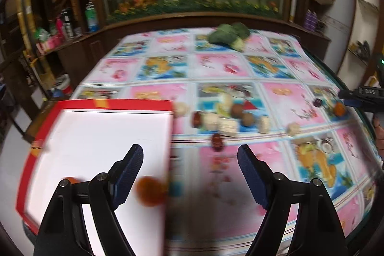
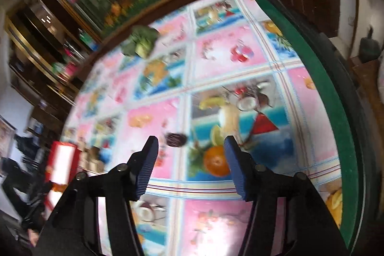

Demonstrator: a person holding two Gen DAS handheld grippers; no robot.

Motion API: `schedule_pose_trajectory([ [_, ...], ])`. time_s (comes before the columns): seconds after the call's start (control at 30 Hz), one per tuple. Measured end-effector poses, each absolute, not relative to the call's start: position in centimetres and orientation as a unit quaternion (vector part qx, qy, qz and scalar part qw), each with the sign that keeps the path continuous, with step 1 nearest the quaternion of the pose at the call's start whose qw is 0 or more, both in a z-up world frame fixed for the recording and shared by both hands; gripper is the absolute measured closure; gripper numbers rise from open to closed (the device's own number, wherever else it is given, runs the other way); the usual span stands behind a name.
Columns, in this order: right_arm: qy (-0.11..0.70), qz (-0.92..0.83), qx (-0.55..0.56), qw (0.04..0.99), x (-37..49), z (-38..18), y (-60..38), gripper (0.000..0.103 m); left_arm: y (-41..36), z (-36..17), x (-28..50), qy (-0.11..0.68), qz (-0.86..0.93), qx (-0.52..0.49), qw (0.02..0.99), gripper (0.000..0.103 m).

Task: Organize fruits
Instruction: 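Grasp a third orange with the right tool while the left tool returns to the table, then grasp a beige cube with the left tool while the right tool holds the orange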

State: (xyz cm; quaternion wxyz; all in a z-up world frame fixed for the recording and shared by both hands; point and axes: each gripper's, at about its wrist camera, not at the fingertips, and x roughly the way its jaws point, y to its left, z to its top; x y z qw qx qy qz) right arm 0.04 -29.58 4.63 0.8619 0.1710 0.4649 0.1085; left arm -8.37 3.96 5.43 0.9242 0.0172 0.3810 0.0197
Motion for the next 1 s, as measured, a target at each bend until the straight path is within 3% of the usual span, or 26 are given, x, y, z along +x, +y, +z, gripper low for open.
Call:
schedule_pose_trajectory([
  [0.23, 0.494, 0.074, 0.117, 0.859, 0.3, 3.3, -28.6, 0.046, -1.6, 4.2, -6.3, 0.392, -0.034, 0.06, 0.917, 0.022],
  [0.47, 0.508, 0.041, 0.055, 0.859, 0.5, 2.2, -27.2, 0.07, -5.8, 2.4, -3.4, 0.417, -0.085, 0.088, 0.901, 0.022],
  [0.73, 0.505, 0.043, 0.077, 0.859, 0.6, 2.4, -27.3, 0.071, -7.7, 0.8, -1.4, 0.44, -0.108, 0.087, 0.887, 0.023],
  [1.0, 0.506, 0.046, 0.085, 0.857, 0.6, 2.4, -26.9, 0.071, -8.3, 0.8, -0.8, 0.433, -0.114, 0.095, 0.889, 0.039],
])
